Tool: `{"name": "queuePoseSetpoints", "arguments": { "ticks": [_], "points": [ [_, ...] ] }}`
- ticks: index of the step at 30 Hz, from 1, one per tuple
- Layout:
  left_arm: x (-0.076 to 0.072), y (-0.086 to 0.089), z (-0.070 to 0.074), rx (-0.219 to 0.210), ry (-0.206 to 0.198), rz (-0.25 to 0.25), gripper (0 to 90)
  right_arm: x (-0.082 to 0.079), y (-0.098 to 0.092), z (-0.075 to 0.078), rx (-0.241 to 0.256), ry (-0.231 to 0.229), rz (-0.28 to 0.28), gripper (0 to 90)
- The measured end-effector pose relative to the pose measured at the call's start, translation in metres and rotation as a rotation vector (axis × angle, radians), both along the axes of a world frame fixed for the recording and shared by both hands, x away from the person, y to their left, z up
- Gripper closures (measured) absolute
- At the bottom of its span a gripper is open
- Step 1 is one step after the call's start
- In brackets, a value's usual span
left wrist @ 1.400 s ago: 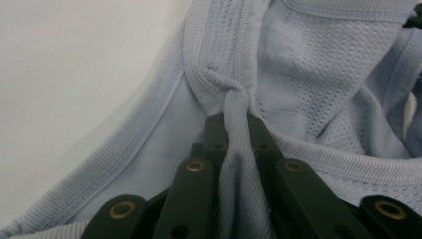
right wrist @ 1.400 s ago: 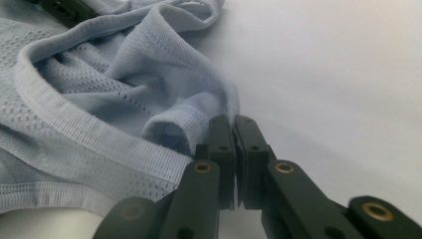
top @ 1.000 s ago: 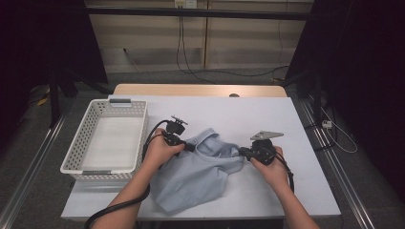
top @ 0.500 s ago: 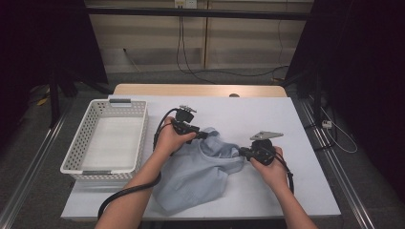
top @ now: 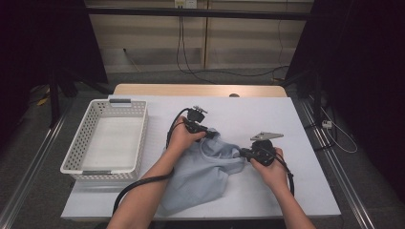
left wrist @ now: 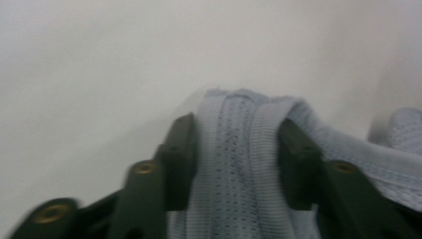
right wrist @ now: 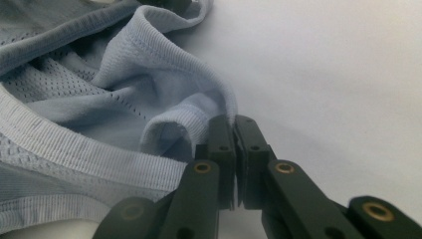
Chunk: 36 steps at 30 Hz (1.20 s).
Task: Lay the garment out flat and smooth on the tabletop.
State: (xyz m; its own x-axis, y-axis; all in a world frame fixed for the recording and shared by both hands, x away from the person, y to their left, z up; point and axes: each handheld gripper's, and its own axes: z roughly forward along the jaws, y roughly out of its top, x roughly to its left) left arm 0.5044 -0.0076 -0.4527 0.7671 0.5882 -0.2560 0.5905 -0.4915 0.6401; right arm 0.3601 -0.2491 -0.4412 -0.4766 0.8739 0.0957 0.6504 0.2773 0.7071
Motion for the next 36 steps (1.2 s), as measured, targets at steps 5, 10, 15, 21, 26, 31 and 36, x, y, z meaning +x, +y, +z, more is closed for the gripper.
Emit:
{"name": "queuePoseSetpoints", "arguments": {
  "ticks": [5,10,15,21,26,31,36],
  "points": [
    [-0.001,0.005,0.009,0.017,0.014,0.027,82.8,0.001,-0.006,0.004,0.014,0.001,-0.012,88.5],
    [0.000,0.021,0.036,-0.018,-0.032,0.063,83.4,0.002,-0.016,0.021,-0.012,-0.042,-0.037,88.6],
    [0.001,0.039,0.066,-0.057,-0.078,0.101,83.5,0.006,-0.026,0.049,-0.036,-0.104,-0.060,88.8],
    [-0.002,0.046,0.094,-0.088,-0.114,0.114,83.4,0.019,-0.024,0.092,-0.104,-0.189,-0.060,88.9],
    [-0.004,0.049,0.107,-0.104,-0.126,0.116,83.4,0.031,-0.023,0.118,-0.144,-0.240,-0.083,88.9],
    [-0.003,0.052,0.110,-0.117,-0.121,0.125,83.4,0.038,-0.020,0.124,-0.153,-0.259,-0.093,88.9],
    [-0.001,0.055,0.113,-0.117,-0.118,0.128,83.5,0.045,-0.018,0.124,-0.174,-0.260,-0.093,88.9]
  ]
}}
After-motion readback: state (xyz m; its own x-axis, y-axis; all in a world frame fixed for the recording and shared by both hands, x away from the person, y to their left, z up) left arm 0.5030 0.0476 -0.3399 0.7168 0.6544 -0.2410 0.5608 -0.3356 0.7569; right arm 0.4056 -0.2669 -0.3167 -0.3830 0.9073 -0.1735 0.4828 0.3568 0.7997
